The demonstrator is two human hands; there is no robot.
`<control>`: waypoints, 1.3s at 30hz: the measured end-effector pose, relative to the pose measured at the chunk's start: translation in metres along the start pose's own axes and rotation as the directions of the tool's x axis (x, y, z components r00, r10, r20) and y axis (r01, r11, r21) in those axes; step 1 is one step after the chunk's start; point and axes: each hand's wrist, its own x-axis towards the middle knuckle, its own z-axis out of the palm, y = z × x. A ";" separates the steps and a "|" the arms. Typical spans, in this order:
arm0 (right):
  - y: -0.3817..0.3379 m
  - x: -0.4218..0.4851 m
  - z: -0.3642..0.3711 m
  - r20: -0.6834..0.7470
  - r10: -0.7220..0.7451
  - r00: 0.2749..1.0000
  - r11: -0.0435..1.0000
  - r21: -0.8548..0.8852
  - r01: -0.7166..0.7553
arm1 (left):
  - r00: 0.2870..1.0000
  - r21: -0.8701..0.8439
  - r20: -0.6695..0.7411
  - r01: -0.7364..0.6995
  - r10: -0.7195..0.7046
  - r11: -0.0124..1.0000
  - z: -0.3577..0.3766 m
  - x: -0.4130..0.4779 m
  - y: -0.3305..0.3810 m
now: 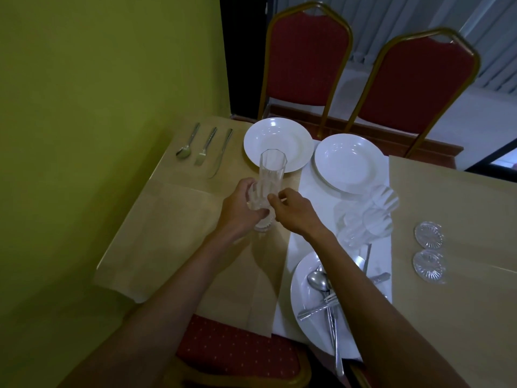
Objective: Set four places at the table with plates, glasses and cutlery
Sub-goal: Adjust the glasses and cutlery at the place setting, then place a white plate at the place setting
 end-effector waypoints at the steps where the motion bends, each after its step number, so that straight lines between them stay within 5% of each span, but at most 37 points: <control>1: 0.000 0.001 0.000 -0.002 0.007 1.000 1.000 -0.005 -0.007 | 1.000 -0.005 0.002 0.001 -0.001 1.000 0.001 0.001 0.000; 15: -0.001 -0.002 0.002 -0.044 0.036 0.998 0.999 -0.005 -0.036 | 0.998 -0.027 -0.002 0.070 -0.070 0.997 0.005 0.003 -0.004; 24: 0.010 -0.013 -0.013 -0.086 0.080 0.993 0.997 -0.009 -0.081 | 0.925 0.131 0.073 0.362 -0.373 0.923 0.003 -0.023 -0.002; 33: 0.023 -0.045 -0.078 -0.140 -0.011 0.990 1.000 -0.004 0.011 | 0.899 0.062 0.397 0.178 -0.188 0.982 0.054 -0.033 0.045; 39: 0.033 -0.057 -0.137 -0.219 -0.091 0.971 0.996 -0.033 0.085 | 0.910 0.049 0.398 0.104 -0.115 0.993 0.090 -0.007 0.088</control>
